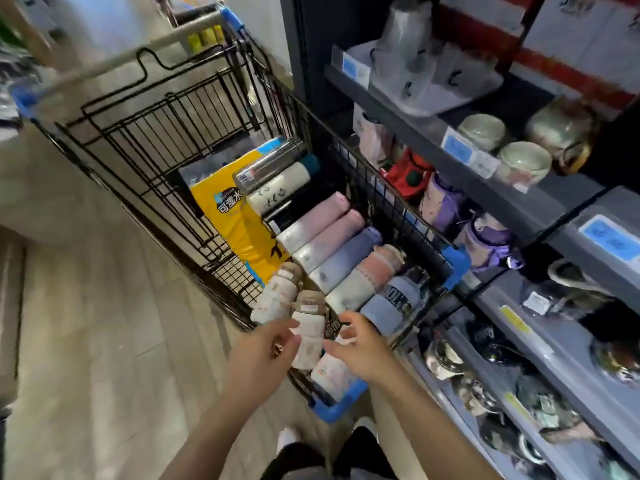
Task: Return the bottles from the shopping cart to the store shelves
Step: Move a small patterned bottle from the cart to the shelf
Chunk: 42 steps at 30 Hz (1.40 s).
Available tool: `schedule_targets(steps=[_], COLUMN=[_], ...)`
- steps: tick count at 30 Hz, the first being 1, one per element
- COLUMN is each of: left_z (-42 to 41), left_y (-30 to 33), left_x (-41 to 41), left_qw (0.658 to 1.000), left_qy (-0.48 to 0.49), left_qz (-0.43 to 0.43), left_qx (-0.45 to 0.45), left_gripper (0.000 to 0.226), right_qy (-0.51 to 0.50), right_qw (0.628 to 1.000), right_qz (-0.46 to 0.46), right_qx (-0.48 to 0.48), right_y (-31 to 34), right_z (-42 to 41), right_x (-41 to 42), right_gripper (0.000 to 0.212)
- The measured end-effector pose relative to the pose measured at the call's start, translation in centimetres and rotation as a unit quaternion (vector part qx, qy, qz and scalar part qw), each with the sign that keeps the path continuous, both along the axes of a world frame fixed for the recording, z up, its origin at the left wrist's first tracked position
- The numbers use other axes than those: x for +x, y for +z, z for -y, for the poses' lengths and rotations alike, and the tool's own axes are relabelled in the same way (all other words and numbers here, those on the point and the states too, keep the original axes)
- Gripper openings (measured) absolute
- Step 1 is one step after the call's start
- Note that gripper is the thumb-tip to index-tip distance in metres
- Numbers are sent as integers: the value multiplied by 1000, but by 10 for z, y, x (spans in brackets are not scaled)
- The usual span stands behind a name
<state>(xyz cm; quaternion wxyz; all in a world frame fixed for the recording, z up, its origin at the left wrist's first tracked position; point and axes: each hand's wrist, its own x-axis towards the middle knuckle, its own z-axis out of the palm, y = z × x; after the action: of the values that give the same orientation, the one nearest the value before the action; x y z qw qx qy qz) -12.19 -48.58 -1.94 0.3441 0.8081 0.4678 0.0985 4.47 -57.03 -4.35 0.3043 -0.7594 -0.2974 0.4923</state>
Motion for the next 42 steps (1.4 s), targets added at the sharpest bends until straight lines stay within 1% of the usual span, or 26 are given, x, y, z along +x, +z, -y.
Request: schedule_targets(steps=[1, 3, 5, 7, 9, 11, 12, 15, 17, 19, 21, 22, 23, 25, 27, 28, 30, 32, 33, 35, 37, 39, 42], left_z=[-10, -33, -58, -83, -105, -121, -126, -129, -129, -132, -141, -146, -152, -167, -182, -187, -192, -191, -188, -184, -183, -183, -184], left_y=[-2, -4, -10, -21, -32, -46, -51, -56, -56, -52, -50, -50, -54, -67, -82, -91, -107, -120, -125, -135, -140, -142, -142], left_x=[4, 13, 21, 24, 24, 20, 19, 19, 19, 20, 22, 23, 25, 30, 43, 51, 63, 66, 65, 61, 59, 61, 63], left_qw=[1000, 999, 998, 993, 982, 966, 961, 950, 943, 950, 966, 969, 969, 971, 971, 972, 966, 955, 951, 951, 953, 954, 957], left_qy=[-4, -14, -33, -58, -105, -165, -189, -266, -304, -293, -228, -189, -161, -149, -151, -148, -143, -167, -178, -184, -184, -187, -179], left_qz=[-9, -24, -47, -87, -135, -160, -161, -124, -113, -108, -64, -33, -18, -34, -55, -72, -136, -193, -203, -195, -179, -169, -163], left_qx=[8, 17, 26, 51, 82, 116, 122, 103, 77, 8, -106, -155, -184, -187, -175, -170, -168, -151, -147, -155, -162, -161, -163], left_gripper=[36, 13, 16, 31, 40, 46, 45, 37, 39, 41, 28, 30, 36, 50, 60, 65, 76, 85, 89, 102, 112, 113, 107], right_qy=[-3, -8, -14, -20, -45, -63, -73, -108, -81, -77, -95, -110, -130, -174, -200, -210, -237, -262, -271, -292, -330, -377, -425], right_qw=[1000, 999, 998, 996, 994, 991, 989, 983, 977, 971, 968, 966, 963, 960, 957, 955, 950, 945, 942, 935, 928, 917, 897], right_qz=[3, -12, -31, -20, -12, -4, 6, 23, 54, 80, 76, 69, 63, 55, 64, 71, 70, 73, 88, 115, 107, 93, 114], right_qx=[-13, -38, -60, -90, -103, -119, -126, -149, -189, -212, -220, -225, -226, -211, -199, -196, -189, -185, -179, -167, -136, -92, -42], right_y=[-7, -17, -27, -38, -48, -58, -62, -78, -85, -92, -96, -96, -96, -95, -92, -89, -82, -75, -71, -64, -55, -47, -32], right_z=[-4, -14, -25, -35, -49, -67, -77, -103, -111, -117, -125, -128, -130, -130, -128, -127, -127, -124, -122, -115, -107, -99, -86], right_x=[0, 0, 0, -1, -6, -14, -19, -37, -48, -55, -58, -59, -59, -61, -64, -64, -63, -62, -61, -60, -59, -60, -63], right_gripper=[67, 76, 81, 87, 90, 93, 96, 107, 104, 96, 97, 100, 103, 101, 97, 102, 111, 115, 116, 116, 116, 115, 114])
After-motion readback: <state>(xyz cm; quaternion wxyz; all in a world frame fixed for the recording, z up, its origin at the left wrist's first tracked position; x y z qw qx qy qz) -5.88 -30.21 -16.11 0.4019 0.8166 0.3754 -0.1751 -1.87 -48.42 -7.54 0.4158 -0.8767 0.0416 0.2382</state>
